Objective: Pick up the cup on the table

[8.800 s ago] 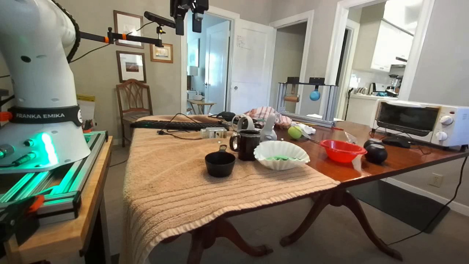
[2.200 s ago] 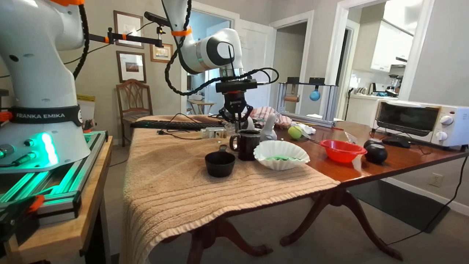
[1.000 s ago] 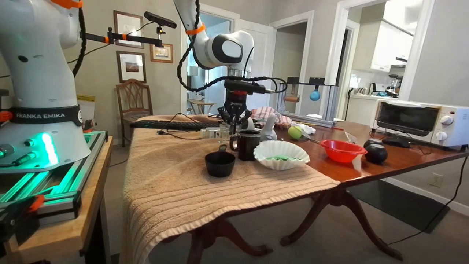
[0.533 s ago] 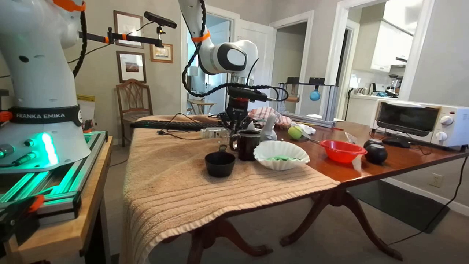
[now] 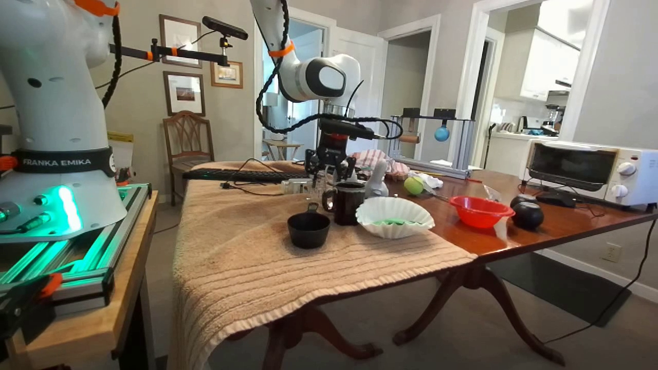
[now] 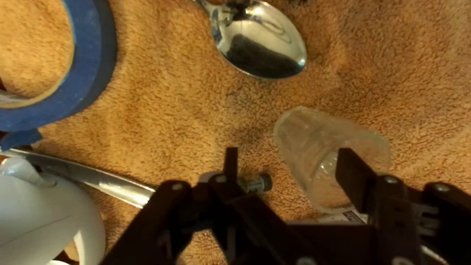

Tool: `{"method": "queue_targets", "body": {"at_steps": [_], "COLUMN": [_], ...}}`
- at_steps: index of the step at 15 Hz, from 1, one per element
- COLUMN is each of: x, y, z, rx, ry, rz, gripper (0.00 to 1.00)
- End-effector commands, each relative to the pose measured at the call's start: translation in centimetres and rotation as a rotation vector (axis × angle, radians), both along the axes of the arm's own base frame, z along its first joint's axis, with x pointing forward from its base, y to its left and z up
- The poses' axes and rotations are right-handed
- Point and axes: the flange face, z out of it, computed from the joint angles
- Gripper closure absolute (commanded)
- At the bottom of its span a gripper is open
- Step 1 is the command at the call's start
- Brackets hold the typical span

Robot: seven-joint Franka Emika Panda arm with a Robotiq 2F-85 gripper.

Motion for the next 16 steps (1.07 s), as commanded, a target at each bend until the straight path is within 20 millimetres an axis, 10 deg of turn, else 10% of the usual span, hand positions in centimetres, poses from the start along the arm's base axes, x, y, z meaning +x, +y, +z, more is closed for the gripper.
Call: {"method": "queue_targets", "body": {"at_steps": [1, 8, 16], "x": [-1.5, -2.3, -1.0], "y": [1.1, 2.1, 3.3], "z": [2.5, 6.3, 5.5], "rx": [-0.041, -0.148, -0.337], "ry": [-0.016, -0.104, -0.148], "rz": [0.006, 0.028, 0.430], "gripper": [0.01, 0.00, 0.00]}}
